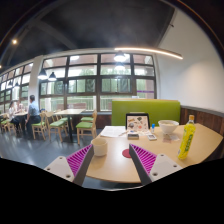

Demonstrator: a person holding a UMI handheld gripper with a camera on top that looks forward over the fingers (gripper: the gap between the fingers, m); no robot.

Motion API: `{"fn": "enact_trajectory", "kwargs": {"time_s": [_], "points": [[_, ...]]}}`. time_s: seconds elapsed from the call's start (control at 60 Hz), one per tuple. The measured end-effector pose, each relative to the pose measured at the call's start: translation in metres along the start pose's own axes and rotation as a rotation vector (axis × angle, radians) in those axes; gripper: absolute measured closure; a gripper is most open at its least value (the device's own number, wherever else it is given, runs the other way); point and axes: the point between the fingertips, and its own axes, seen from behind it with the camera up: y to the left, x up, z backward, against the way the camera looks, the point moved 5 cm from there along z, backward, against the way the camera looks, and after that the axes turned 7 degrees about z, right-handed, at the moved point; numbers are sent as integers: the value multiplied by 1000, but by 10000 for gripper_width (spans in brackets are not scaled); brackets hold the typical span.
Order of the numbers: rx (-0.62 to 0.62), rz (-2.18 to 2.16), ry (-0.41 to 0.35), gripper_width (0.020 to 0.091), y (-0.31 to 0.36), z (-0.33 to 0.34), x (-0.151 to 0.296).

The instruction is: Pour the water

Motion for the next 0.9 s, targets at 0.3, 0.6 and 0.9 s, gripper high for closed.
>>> {"fn": "enact_trajectory", "kwargs": {"time_s": [0.3,0.6,0.9], "points": [[-115,-11,22,300,-48,4,-10],[-413,-37,35,297,-227,-8,-53],[-471,12,43,291,-345,-101,-92]]}}
